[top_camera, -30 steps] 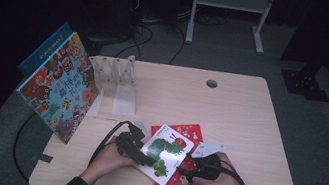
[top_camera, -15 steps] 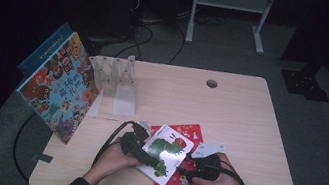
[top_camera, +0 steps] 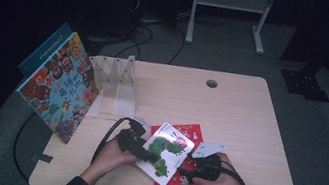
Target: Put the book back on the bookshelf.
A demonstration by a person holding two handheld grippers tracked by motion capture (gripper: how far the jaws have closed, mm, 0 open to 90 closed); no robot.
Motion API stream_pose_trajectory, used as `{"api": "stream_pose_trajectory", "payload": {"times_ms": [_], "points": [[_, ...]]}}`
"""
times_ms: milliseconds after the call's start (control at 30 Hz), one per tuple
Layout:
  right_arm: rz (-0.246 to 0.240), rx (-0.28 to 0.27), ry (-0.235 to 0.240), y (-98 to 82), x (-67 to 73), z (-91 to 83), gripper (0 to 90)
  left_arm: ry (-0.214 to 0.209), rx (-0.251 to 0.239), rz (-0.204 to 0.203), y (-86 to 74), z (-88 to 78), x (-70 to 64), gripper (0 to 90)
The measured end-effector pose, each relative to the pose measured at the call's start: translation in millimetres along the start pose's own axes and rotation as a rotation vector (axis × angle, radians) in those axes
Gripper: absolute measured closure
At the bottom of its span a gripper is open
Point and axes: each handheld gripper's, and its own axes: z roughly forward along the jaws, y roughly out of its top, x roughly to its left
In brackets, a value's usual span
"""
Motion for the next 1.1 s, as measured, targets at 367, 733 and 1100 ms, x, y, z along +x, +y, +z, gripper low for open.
{"api": "stream_pose_trajectory", "payload": {"times_ms": [367, 733, 1100], "points": [[-0.010, 0.014, -0.005, -1.0, -0.3, -1.9, 31.9, -0.020, -0.083, 0.053, 7.0, -18.0, -15.5, 13.4], [-0.013, 0.010, -0.008, -2.5, -0.4, -2.9, 31.4, -0.123, -0.085, 0.105, 14.6, -12.6, -33.8, 23.3], [-0.021, 0.009, -0.009, -2.9, -0.5, -3.0, 31.7, -0.086, -0.083, 0.032, 18.9, -16.8, -27.4, 45.4]]}}
